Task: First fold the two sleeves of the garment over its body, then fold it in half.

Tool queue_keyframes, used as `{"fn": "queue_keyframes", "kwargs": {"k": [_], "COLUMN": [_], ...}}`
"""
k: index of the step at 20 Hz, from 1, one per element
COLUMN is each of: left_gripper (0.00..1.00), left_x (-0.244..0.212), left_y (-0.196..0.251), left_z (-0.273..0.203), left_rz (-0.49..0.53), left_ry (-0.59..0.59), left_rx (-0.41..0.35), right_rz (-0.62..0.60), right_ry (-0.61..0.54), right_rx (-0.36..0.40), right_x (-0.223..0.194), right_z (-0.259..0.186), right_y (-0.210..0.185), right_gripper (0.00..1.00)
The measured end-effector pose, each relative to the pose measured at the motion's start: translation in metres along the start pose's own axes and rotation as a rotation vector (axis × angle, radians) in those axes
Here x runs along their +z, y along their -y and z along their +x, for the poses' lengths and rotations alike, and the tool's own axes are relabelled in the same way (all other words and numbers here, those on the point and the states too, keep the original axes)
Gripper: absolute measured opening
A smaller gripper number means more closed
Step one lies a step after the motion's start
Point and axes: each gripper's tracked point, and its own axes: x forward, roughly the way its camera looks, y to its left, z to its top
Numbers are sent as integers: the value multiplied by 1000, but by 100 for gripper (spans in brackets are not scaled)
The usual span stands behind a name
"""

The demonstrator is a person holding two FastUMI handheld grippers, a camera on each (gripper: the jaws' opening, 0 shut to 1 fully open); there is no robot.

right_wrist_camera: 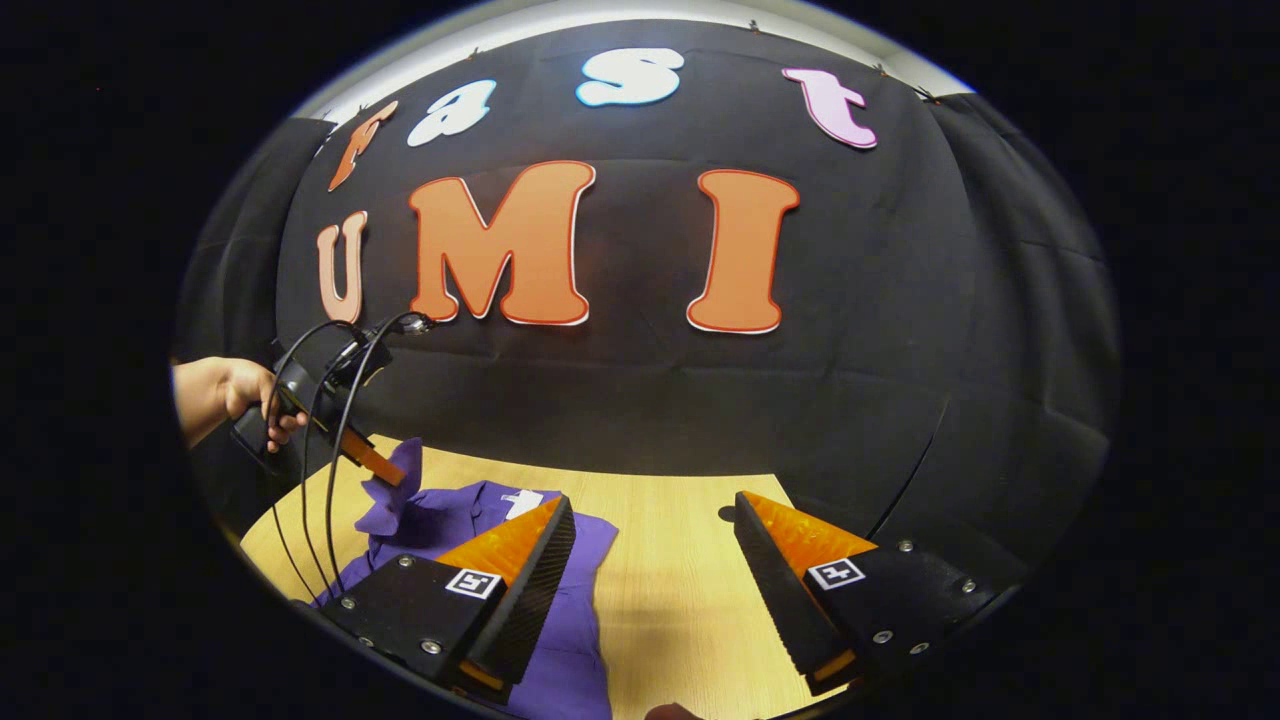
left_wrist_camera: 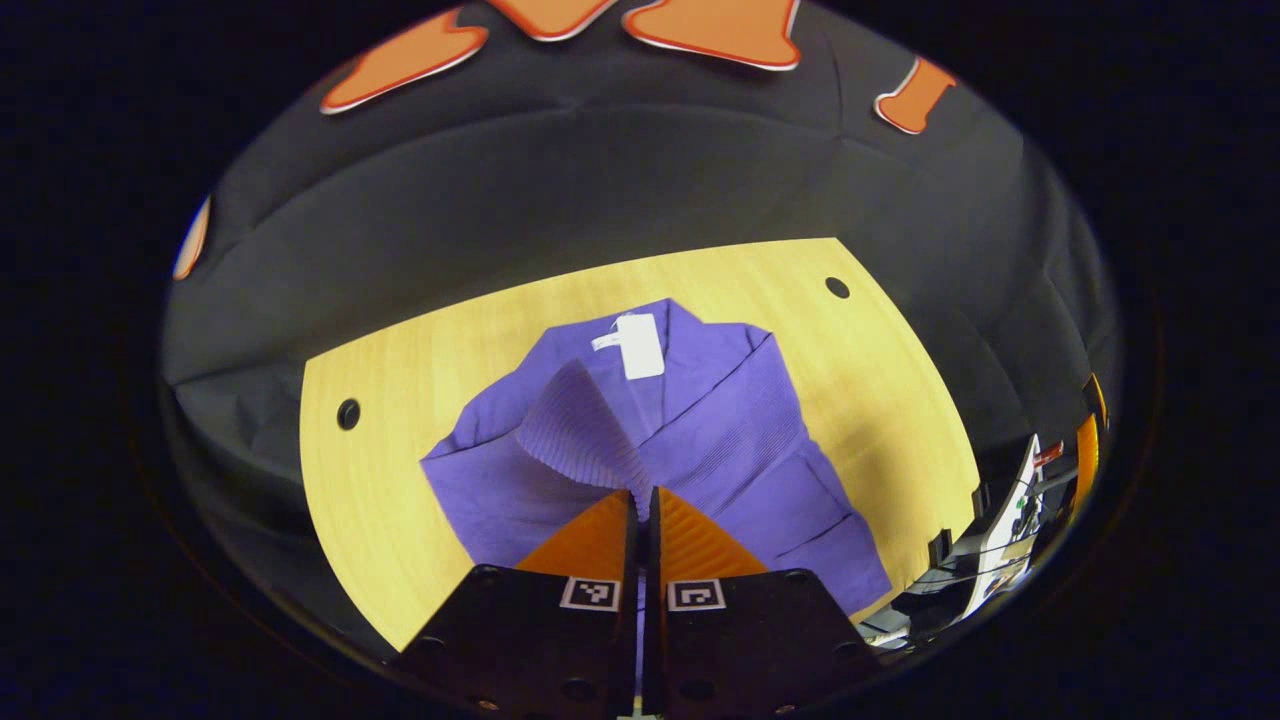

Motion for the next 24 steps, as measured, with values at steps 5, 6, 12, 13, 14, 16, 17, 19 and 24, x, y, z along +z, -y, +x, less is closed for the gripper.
{"fn": "queue_keyframes", "kwargs": {"k": [5, 6, 12, 13, 14, 16, 17, 19, 24], "left_gripper": [4, 4, 4, 5, 8, 18, 22, 36, 53], "left_x": [27, 27, 29, 32, 34, 42, 47, 56, 74], "left_y": [70, 81, 126, 132, 139, 154, 160, 166, 171], "left_z": [44, 55, 109, 115, 117, 112, 108, 93, 26], "left_rz": [92, 105, 145, 143, 137, 136, 139, 157, 186], "left_ry": [-38, -51, -101, -92, -79, -20, 10, 71, 283], "left_rx": [-64, -69, -73, -78, -88, -122, -139, -151, -169], "right_rz": [32, 36, 34, 33, 34, 33, 32, 33, 20], "right_ry": [-34, -47, -93, -97, -102, -111, -113, -116, -114], "right_rx": [-28, -33, -46, -50, -50, -52, -49, -39, -3], "right_x": [-17, -21, -39, -40, -42, -47, -47, -44, -39], "right_z": [1, 1, 3, 3, 4, 4, 5, 5, 10], "right_y": [26, 30, 45, 47, 49, 51, 51, 49, 35], "right_gripper": [95, 95, 95, 95, 95, 95, 95, 95, 95]}}
